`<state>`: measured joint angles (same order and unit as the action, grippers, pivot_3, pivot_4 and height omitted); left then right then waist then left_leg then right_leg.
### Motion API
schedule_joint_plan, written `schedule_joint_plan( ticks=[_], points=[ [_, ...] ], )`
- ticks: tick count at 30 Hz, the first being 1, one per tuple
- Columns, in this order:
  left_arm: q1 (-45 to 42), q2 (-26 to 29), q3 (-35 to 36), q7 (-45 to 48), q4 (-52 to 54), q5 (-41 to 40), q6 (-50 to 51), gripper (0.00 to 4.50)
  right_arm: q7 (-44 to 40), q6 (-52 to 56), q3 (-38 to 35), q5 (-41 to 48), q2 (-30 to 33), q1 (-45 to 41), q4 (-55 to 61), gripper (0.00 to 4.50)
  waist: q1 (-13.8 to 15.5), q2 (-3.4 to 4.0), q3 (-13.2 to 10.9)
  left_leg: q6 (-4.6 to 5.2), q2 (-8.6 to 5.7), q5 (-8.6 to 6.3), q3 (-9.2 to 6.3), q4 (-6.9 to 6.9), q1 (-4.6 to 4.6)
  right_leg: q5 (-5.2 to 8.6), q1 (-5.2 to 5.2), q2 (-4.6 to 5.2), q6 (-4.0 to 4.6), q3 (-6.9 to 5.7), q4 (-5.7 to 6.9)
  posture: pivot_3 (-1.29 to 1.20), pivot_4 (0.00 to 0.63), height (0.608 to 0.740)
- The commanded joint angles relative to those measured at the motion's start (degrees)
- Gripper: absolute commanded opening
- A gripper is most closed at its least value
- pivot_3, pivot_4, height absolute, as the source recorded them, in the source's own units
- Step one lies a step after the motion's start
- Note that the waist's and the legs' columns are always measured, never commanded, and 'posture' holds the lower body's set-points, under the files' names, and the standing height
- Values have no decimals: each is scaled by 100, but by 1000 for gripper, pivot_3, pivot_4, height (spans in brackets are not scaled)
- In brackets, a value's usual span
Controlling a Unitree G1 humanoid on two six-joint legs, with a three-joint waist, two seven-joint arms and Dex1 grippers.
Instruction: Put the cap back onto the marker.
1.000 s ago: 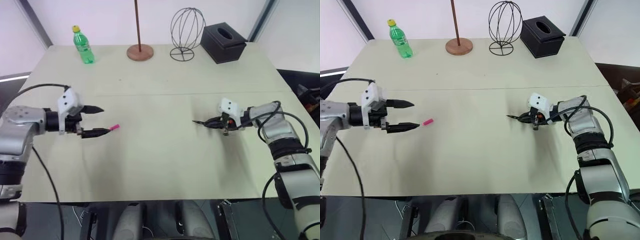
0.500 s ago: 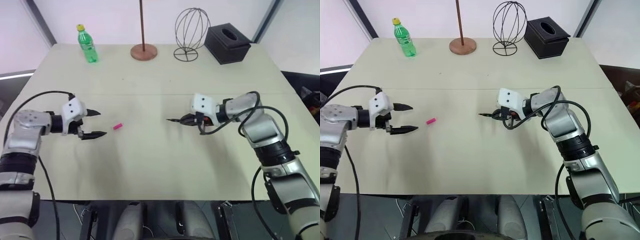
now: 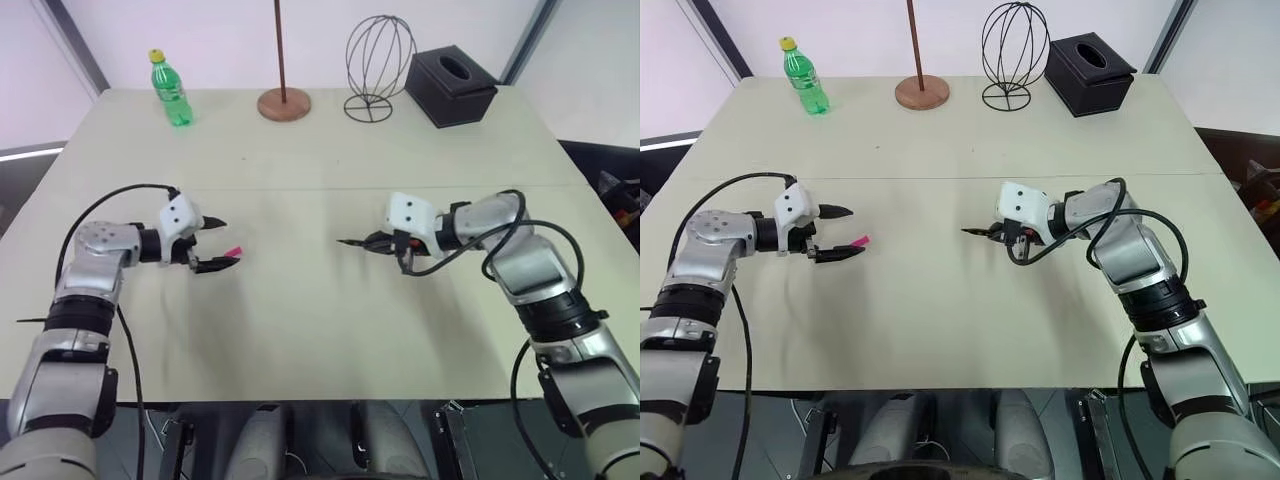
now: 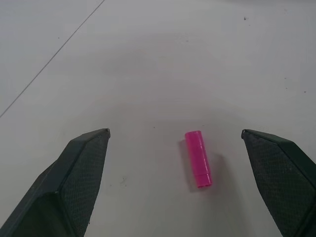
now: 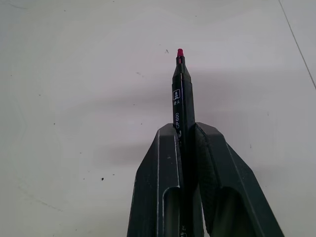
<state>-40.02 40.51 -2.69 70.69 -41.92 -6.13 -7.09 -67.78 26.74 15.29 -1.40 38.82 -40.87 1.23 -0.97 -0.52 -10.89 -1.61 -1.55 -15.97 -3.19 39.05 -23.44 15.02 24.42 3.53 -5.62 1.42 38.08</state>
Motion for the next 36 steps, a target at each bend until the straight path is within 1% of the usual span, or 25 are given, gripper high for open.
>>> schedule_joint_plan(
  ticks=[1,5,13,19,21,22,23,27,28,29,30,36],
  points=[
    [-112,-44,31,-63,-97,43,-156,4500,25,66,-167,136,110,-56,289,50,0,0,0,0,0,0,0,0,0,0,0,0,0,0,0,0,150,740],
    [-35,-112,-97,2,-183,186,-227,4500,74,99,-172,176,168,-26,350,50,0,0,0,0,0,0,0,0,0,0,0,0,0,0,0,0,150,740],
    [-5,54,-382,-14,-412,620,-287,4500,142,176,-207,307,225,7,439,50,-10,0,1,0,1,0,0,0,1,0,0,0,0,0,1,0,150,740],
    [13,51,-404,63,-459,560,-297,4500,218,150,-206,361,263,38,415,50,-15,2,2,0,2,0,0,0,4,0,-1,-2,0,1,2,0,150,740],
    [37,59,-402,104,-449,539,-259,3990,237,146,-202,373,272,41,416,0,-15,2,2,0,2,0,0,0,4,0,-1,-2,0,1,2,0,150,740],
    [44,64,-400,121,-448,531,-198,3674,244,143,-201,379,275,36,406,0,-15,2,2,0,2,0,0,0,4,0,-1,-2,0,1,2,0,150,740],
    [57,76,-394,166,-445,515,-140,3256,252,139,-200,383,279,34,399,0,-16,2,2,0,2,0,0,0,4,0,-1,-2,0,1,2,0,150,740],
    [134,142,-363,377,-371,437,191,1180,270,128,-211,397,301,27,362,0,-18,4,3,0,4,0,-1,0,7,0,-3,-6,0,1,7,0,150,740],
    [142,151,-359,383,-357,435,229,572,270,127,-213,400,304,23,353,0,-18,4,3,0,5,0,-1,0,8,0,-4,-8,0,0,8,0,150,740],
    [145,154,-349,382,-348,429,274,184,271,128,-213,402,305,18,342,0,-20,4,3,0,5,0,-1,0,9,0,-4,-8,0,1,8,0,150,740],
    [151,158,-339,386,-332,418,311,80,272,130,-212,404,305,14,335,0,-21,4,3,0,6,0,-1,0,9,0,-4,-9,0,1,8,0,150,740],
    [100,171,-228,267,-317,365,282,80,286,124,-245,427,325,-13,205,0,-22,4,4,0,7,0,-1,0,9,0,-4,-9,0,1,8,0,150,740]
  ],
)
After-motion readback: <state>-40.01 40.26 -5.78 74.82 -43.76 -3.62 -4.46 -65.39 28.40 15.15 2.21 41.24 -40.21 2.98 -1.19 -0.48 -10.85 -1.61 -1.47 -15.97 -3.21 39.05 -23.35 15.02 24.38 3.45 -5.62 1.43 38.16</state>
